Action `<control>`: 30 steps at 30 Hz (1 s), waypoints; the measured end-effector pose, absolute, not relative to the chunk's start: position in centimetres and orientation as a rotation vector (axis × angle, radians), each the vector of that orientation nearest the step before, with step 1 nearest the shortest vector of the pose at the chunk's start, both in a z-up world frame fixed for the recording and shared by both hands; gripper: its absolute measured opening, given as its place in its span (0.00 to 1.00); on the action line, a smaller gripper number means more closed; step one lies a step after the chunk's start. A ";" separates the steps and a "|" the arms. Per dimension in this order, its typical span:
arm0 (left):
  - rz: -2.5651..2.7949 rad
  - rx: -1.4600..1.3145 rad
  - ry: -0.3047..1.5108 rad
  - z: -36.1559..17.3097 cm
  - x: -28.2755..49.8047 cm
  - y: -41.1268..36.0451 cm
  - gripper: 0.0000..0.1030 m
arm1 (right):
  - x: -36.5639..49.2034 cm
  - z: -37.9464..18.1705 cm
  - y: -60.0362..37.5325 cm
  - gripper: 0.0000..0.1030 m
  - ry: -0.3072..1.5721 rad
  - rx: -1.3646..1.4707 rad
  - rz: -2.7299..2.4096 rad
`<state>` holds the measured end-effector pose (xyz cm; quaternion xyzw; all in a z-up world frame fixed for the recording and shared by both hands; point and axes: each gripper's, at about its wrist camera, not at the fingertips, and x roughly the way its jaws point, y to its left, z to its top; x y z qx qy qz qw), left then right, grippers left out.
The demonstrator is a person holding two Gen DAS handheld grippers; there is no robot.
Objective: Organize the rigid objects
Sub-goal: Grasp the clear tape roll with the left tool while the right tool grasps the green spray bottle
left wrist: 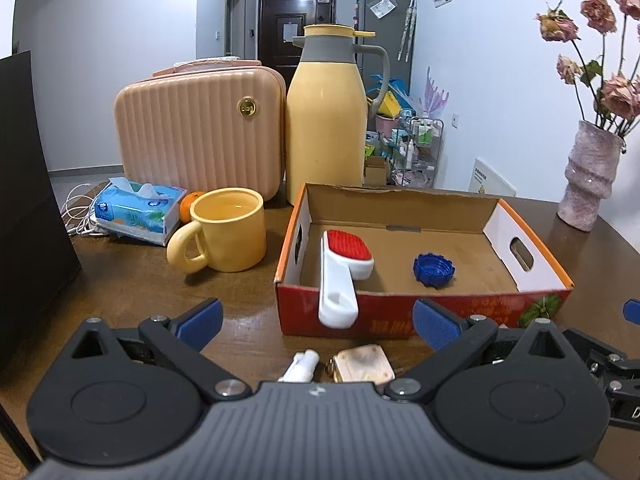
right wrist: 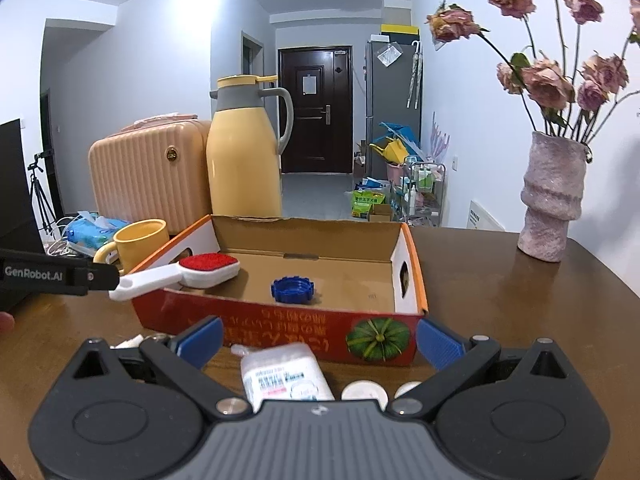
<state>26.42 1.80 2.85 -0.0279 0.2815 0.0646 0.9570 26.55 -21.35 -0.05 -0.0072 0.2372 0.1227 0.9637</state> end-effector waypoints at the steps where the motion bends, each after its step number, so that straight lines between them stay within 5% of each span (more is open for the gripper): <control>1: 0.130 -0.057 0.570 2.7 26.1 1.9 1.00 | 26.1 -0.2 -21.6 1.00 0.480 -0.014 0.245; 30: 0.054 -0.060 0.588 -3.0 18.8 2.6 1.00 | 20.0 -4.4 -23.8 1.00 0.555 -0.037 0.208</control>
